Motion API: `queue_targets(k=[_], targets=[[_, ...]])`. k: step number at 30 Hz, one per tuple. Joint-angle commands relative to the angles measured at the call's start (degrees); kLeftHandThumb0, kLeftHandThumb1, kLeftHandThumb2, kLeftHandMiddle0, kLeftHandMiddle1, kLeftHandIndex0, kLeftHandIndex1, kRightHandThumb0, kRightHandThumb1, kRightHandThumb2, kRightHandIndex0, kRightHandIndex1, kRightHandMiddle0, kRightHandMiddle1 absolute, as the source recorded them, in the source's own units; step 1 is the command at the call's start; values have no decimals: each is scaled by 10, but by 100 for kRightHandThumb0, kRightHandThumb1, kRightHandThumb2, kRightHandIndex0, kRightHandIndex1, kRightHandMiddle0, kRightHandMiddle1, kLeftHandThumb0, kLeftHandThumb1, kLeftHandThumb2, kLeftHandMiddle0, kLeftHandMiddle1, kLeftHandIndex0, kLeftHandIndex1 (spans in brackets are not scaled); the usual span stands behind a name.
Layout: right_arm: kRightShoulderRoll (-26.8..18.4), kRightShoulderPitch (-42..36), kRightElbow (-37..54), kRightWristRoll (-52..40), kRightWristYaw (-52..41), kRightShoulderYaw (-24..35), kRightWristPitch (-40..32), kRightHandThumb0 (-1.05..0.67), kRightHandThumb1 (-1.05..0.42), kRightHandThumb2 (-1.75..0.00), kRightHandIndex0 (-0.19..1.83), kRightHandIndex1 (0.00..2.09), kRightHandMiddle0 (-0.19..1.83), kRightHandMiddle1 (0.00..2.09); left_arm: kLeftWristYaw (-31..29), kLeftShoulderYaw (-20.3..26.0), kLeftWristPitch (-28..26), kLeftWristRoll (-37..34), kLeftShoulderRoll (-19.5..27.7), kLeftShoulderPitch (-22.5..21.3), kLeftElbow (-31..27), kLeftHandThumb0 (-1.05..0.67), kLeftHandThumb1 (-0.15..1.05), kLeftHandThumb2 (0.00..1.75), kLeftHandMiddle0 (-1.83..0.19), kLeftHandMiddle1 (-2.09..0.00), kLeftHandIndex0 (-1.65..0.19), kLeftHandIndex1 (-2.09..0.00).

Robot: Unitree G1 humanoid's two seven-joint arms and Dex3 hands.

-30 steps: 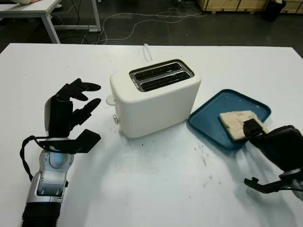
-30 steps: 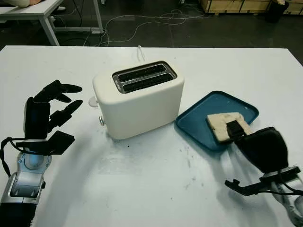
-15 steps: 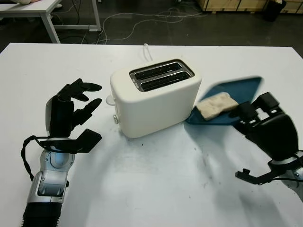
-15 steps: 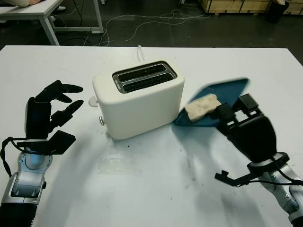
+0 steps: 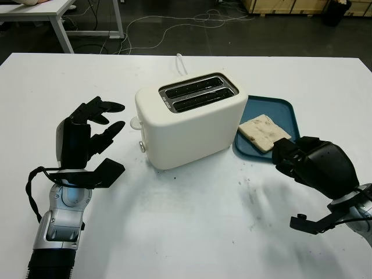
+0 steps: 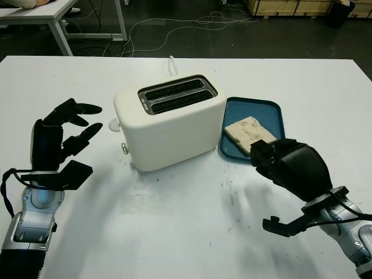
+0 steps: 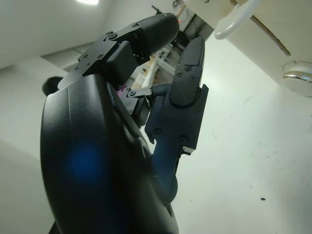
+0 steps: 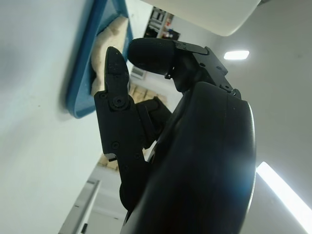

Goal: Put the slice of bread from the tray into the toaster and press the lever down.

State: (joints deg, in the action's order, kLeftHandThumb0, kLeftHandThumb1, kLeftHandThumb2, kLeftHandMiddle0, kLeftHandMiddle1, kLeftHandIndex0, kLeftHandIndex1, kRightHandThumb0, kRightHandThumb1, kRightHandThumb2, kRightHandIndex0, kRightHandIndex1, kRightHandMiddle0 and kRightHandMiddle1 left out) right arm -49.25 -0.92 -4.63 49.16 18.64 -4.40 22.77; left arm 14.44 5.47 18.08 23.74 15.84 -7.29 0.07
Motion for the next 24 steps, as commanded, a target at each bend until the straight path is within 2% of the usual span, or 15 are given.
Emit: queue_targets(k=[1, 5, 9, 12, 19, 22, 23, 24], targets=[[-2, -7, 11, -13, -13, 7, 6, -35, -92, -27, 102, 175, 43, 175, 7, 0, 11, 0, 2, -6, 6, -33, 92, 15, -51, -146, -64, -83], [-1, -6, 10, -20, -21, 13, 15, -34, -92, -24, 110, 175, 46, 175, 12, -2, 16, 2, 1, -8, 10, -34, 92, 14, -51, -144, -65, -85], [6, -2, 3, -43, -18, 22, 31, -33, -92, -22, 109, 175, 44, 175, 6, -1, 9, -1, 2, -6, 5, -33, 92, 15, -51, -146, -63, -85], [15, 5, 0, -72, -12, 39, 43, -33, -92, -21, 92, 175, 36, 175, 3, -1, 4, -4, 0, -5, 1, -33, 92, 15, -50, -151, -62, -86], [39, 64, -49, -116, 42, 82, 81, -40, -92, -4, 33, 175, 16, 171, 2, -2, 5, -4, 2, -4, 1, -33, 92, 15, -50, -150, -62, -86], [39, 109, -83, -140, 34, 90, 88, -43, -92, -5, 16, 171, 26, 130, 1, -2, 2, -2, 1, -4, -2, -33, 92, 16, -50, -150, -62, -85], [40, 124, -97, -150, 27, 91, 89, -43, -92, -4, 18, 159, 38, 100, 2, -2, 3, -1, 1, -4, -1, -33, 92, 15, -50, -150, -62, -85], [41, 143, -116, -160, 19, 89, 92, -44, -91, -3, 24, 142, 58, 56, 2, -2, 3, -2, 0, -4, 0, -34, 92, 15, -50, -150, -63, -85]])
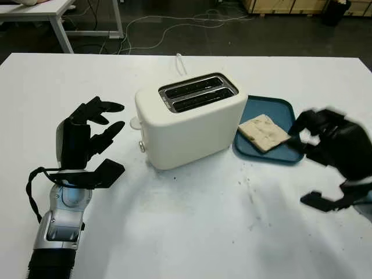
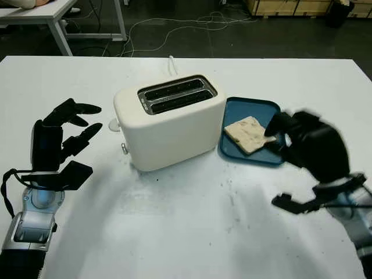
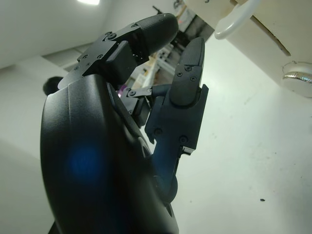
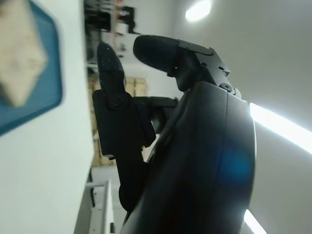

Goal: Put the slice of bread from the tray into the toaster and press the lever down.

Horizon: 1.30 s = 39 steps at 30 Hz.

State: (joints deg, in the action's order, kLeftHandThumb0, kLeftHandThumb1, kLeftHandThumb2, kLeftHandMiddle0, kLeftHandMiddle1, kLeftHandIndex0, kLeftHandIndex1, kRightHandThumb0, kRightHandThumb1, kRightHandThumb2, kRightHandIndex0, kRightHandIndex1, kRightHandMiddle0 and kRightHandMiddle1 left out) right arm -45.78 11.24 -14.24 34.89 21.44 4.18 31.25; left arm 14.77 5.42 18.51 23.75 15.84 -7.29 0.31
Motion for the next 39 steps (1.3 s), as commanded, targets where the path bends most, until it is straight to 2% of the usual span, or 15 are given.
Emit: queue_targets(k=[1, 2, 3, 4, 6, 7, 10, 15, 23, 30, 39], targets=[[6, 41, -38, -23, -15, -1, 8, -44, -90, -2, 32, 122, 70, 32, 0, -1, 0, -3, 0, -4, -2, -34, 92, 15, -50, -149, -63, -85], [4, 60, -53, -22, -23, -6, 5, -44, -88, -1, 42, 103, 78, 17, 0, -1, -1, -2, 0, -4, -2, -34, 92, 15, -51, -149, -63, -85], [2, 75, -66, -19, -31, -10, 1, -44, -87, -1, 56, 70, 82, 7, 1, -1, -2, -2, -1, -4, -2, -35, 92, 15, -51, -150, -63, -85], [0, 90, -79, -16, -40, -15, -3, -44, -86, 0, 67, 46, 84, 4, 1, -2, -3, -1, -1, -3, -3, -35, 92, 15, -51, -150, -63, -85], [-5, 123, -111, -6, -60, -30, -8, -46, -85, 0, 78, 14, 84, 1, -1, -1, -6, -1, -2, -2, -7, -34, 92, 15, -51, -150, -63, -84], [-7, 140, -130, 3, -65, -41, -8, -47, -84, 0, 80, 9, 83, 0, 0, -1, -7, 0, -2, -1, -8, -34, 92, 15, -51, -150, -63, -84], [-16, 187, -188, 38, -74, -82, -2, -53, -84, 0, 81, 3, 79, 0, 4, -2, -4, 3, -1, -2, -5, -34, 92, 15, -51, -149, -64, -84], [-15, 246, -259, 74, -115, -142, -16, -58, -85, 0, 65, 0, 66, 0, 4, -2, -3, 4, -2, -2, -5, -35, 92, 15, -50, -148, -64, -83], [-3, 324, -389, 117, -100, -229, 22, -57, -75, 0, 58, 0, 67, 1, 9, -2, 0, 7, -1, -4, 0, -34, 92, 15, -51, -143, -65, -83], [-18, 345, -382, 137, -132, -277, 19, -63, -70, 0, 51, 0, 61, 0, 14, -2, 7, 9, 1, -5, 6, -34, 92, 14, -52, -141, -65, -84], [-24, 343, -359, 136, -173, -293, 18, -75, -68, 0, 46, 0, 58, 0, 6, -2, 1, 1, -2, -3, 1, -35, 92, 15, -51, -142, -65, -83]])
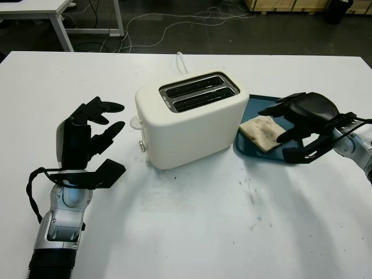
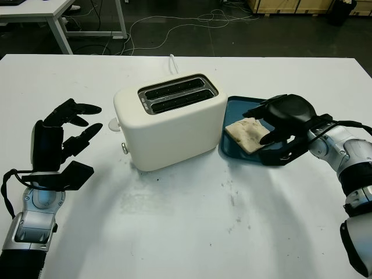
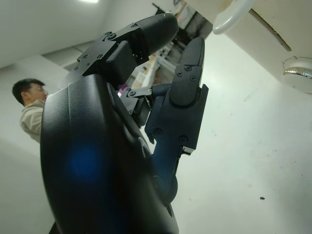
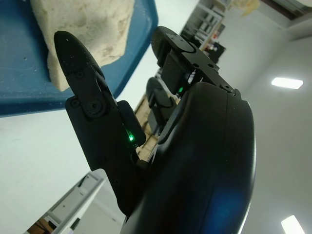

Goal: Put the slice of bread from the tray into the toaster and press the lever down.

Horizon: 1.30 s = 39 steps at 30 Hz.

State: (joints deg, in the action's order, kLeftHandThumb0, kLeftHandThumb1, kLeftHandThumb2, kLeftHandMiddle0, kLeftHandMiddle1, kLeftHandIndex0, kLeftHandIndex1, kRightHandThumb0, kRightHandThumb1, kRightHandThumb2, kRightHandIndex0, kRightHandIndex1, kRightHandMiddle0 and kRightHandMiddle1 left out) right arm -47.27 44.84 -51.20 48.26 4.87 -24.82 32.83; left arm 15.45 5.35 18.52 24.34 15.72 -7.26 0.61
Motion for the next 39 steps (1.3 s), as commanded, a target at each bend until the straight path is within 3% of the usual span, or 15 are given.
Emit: queue_targets(k=[1, 14, 39], targets=[[-11, 6, 14, 1, -13, -3, 3, -76, -68, 0, 46, 0, 58, 0, 0, -1, 0, -3, 0, -3, -2, -35, 92, 15, -52, -143, -65, -83], [-14, -18, 51, -8, -42, 4, 5, -77, -68, 0, 45, 0, 58, 0, -2, -2, -6, -5, -3, -1, -9, -34, 92, 15, -51, -149, -65, -81], [24, -12, 9, 9, -20, -27, -7, -70, -67, 0, 46, 0, 60, 0, -3, -2, -12, -1, -5, -1, -16, -33, 92, 14, -52, -146, -66, -79]])
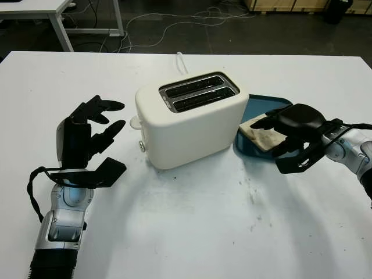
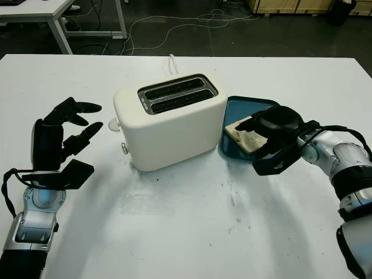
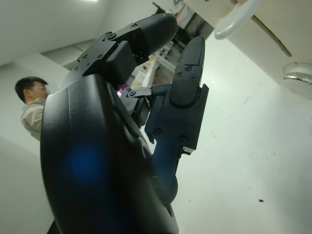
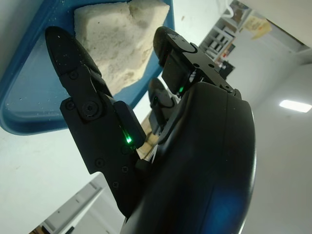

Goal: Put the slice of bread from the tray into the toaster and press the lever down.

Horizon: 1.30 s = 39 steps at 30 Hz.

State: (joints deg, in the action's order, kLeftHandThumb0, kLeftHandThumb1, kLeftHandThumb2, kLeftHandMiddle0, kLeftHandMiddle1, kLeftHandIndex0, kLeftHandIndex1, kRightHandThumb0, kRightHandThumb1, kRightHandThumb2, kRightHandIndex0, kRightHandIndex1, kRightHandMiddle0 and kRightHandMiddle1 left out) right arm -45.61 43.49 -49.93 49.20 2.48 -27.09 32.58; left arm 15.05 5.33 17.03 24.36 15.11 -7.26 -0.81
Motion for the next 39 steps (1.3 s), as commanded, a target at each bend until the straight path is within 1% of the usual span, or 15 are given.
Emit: queue_targets(k=[1, 6, 10, 13, 15, 19, 24, 28, 30, 33, 35, 36, 37, 38, 39], targets=[[8, 2, -4, 0, 2, -5, -5, -69, -67, 0, 45, 0, 60, 0, 0, -1, -1, -1, 1, 0, -5, -33, 92, 14, -51, -146, -65, -79], [14, 4, -6, 0, -7, -7, -10, -65, -67, 0, 46, 0, 61, 1, 2, -1, -3, 1, 1, 1, -7, -34, 92, 14, -52, -145, -66, -78], [17, 4, -10, 20, 16, -19, -23, -60, -68, -1, 47, 1, 65, 2, 7, -1, 2, 2, -1, 0, -2, -35, 92, 15, -52, -147, -66, -79], [21, 5, -13, 37, 33, -30, -38, -46, -70, -1, 53, 3, 72, 3, 4, -1, -2, -1, -2, 1, -6, -35, 92, 15, -51, -149, -66, -78], [25, 6, -17, 50, 47, -40, -48, -41, -72, -1, 56, 4, 77, 4, 4, -1, -2, -1, -2, 1, -6, -34, 92, 15, -50, -150, -66, -78], [37, 8, -36, 81, 95, -70, -64, -33, -77, -2, 72, 8, 94, 8, 7, -1, 7, 0, 0, 0, -1, -34, 92, 14, -51, -151, -66, -79], [41, 10, -44, 128, 146, -113, -97, -24, -79, -1, 103, 10, 111, 7, 4, 1, 9, -5, 1, 2, -2, -33, 92, 14, -50, -148, -66, -78], [36, 10, -28, 137, 125, -129, -114, -24, -86, -3, 115, 12, 112, 4, 6, 1, 11, -3, 2, 1, 0, -35, 92, 14, -50, -149, -67, -79], [35, 10, -25, 138, 110, -132, -119, -30, -91, -8, 115, 11, 109, 2, 6, 0, 14, -5, 1, 0, 1, -35, 92, 14, -50, -150, -67, -79], [36, 11, -23, 135, 96, -136, -122, -36, -92, -17, 121, 14, 113, 3, 4, 0, 12, -5, 1, 1, 1, -34, 92, 14, -49, -150, -67, -79], [36, 11, -20, 138, 97, -139, -124, -41, -92, -23, 108, 61, 121, 8, 5, 0, 10, -4, 1, 1, 0, -34, 92, 14, -50, -150, -67, -79], [36, 10, -18, 142, 102, -141, -126, -43, -92, -20, 99, 98, 127, 14, 4, 0, 10, -4, 1, 1, -1, -34, 92, 14, -50, -150, -67, -78], [36, 9, -18, 144, 116, -143, -126, -44, -92, -20, 94, 117, 127, 22, 6, 0, 13, -3, 2, 1, 1, -34, 92, 14, -50, -150, -66, -78], [35, 9, -19, 147, 125, -146, -124, -46, -92, -19, 91, 134, 124, 40, 6, 0, 15, -2, 2, 1, 2, -34, 92, 14, -51, -150, -67, -78], [34, 10, -19, 149, 131, -148, -122, -48, -92, -22, 88, 150, 108, 81, 8, 0, 16, 0, 2, 1, 2, -35, 92, 14, -51, -151, -67, -78]])
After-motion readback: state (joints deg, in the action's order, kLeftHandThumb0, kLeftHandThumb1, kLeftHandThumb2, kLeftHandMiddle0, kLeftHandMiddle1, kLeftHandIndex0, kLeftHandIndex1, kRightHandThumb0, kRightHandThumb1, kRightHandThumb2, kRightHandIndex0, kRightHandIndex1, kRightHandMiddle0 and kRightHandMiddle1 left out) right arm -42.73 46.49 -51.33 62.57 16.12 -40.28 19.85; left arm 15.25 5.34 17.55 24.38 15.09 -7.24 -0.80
